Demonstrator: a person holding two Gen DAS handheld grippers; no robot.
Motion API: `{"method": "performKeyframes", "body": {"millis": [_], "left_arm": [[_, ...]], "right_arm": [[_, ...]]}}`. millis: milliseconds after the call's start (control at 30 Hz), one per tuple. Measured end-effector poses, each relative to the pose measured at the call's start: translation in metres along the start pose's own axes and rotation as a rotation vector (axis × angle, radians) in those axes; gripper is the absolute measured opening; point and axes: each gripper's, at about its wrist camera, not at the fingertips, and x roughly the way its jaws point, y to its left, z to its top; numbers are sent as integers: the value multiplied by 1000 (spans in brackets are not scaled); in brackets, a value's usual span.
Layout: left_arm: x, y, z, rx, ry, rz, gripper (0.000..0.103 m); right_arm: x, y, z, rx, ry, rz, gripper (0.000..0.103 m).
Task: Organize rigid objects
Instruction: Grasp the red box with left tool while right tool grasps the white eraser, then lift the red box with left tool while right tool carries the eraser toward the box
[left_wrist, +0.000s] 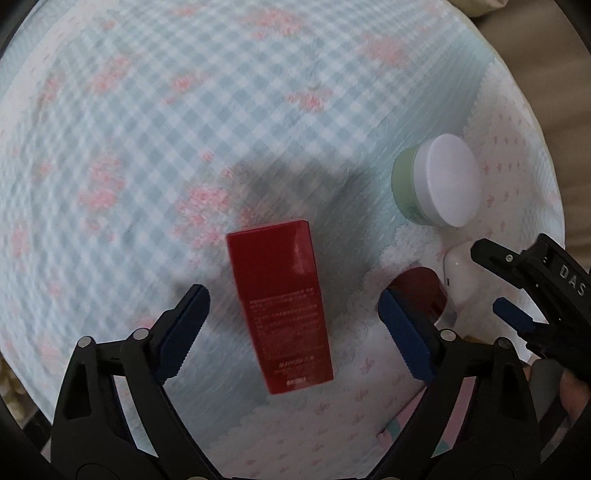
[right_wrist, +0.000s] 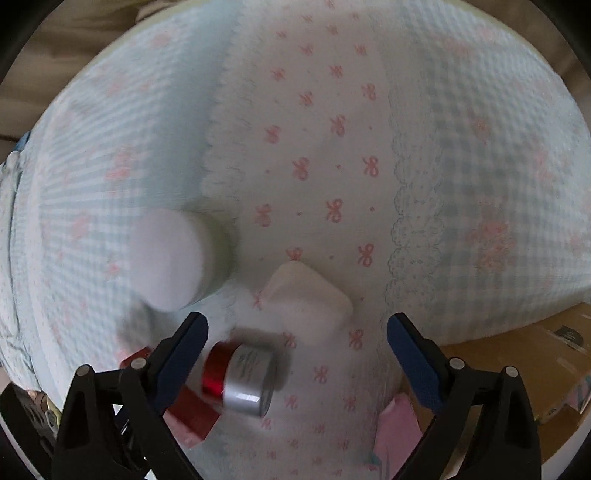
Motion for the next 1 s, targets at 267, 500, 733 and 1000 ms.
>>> {"method": "performKeyframes", "body": {"millis": [267,500,733,1000], "left_arm": [[26,-13,1,-27,16,12,76],[49,-20,2,-16,13,66,57],[50,-4,0,-21,5,52,41],[31,8,-4,-3,-11,-1,39]], "right_arm": [[27,-8,6,115,29,2,76],[33,-21,8,269,19,11,63],[33,-22,7,292,8,-25,58],[22,-30,-10,293,-5,2,58]]}}
